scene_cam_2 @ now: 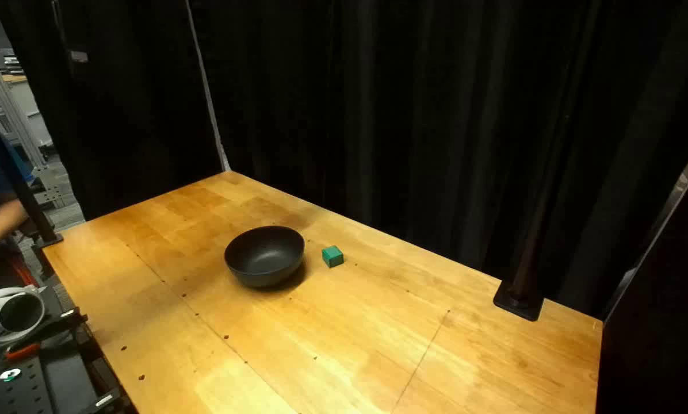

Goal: Put the green block inside the black bowl

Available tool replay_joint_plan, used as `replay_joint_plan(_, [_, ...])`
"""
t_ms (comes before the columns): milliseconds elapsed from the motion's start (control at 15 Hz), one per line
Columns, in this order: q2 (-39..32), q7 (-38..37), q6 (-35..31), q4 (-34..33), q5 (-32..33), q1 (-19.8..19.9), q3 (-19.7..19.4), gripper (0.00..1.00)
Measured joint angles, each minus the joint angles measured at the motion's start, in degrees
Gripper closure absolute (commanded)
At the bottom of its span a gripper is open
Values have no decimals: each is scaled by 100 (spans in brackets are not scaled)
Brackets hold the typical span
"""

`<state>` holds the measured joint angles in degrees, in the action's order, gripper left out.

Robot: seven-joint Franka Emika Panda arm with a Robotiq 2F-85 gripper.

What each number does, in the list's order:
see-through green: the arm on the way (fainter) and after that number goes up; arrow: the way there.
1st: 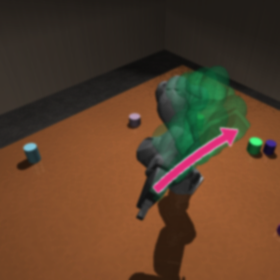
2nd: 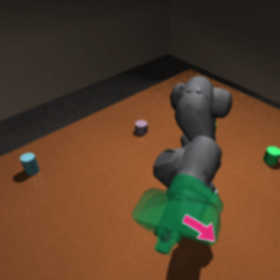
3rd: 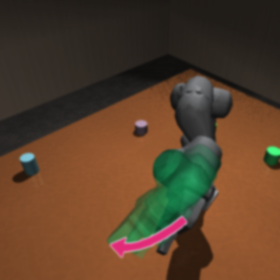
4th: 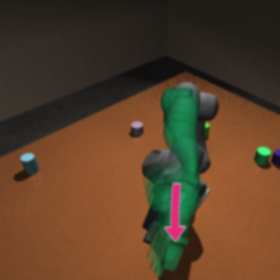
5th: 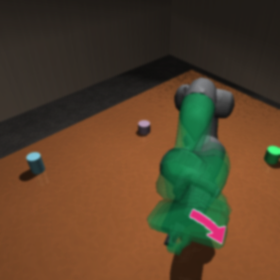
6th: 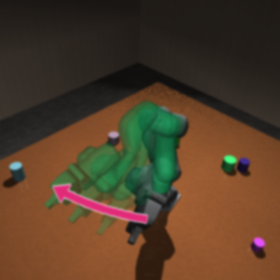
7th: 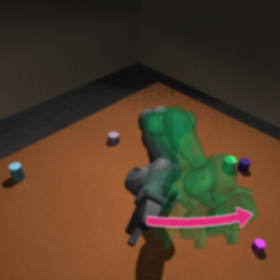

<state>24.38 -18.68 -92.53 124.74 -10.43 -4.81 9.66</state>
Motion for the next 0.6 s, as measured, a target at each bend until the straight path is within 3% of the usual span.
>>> replay_joint_plan(600, [10,0,0,-48,0,0,0,0])
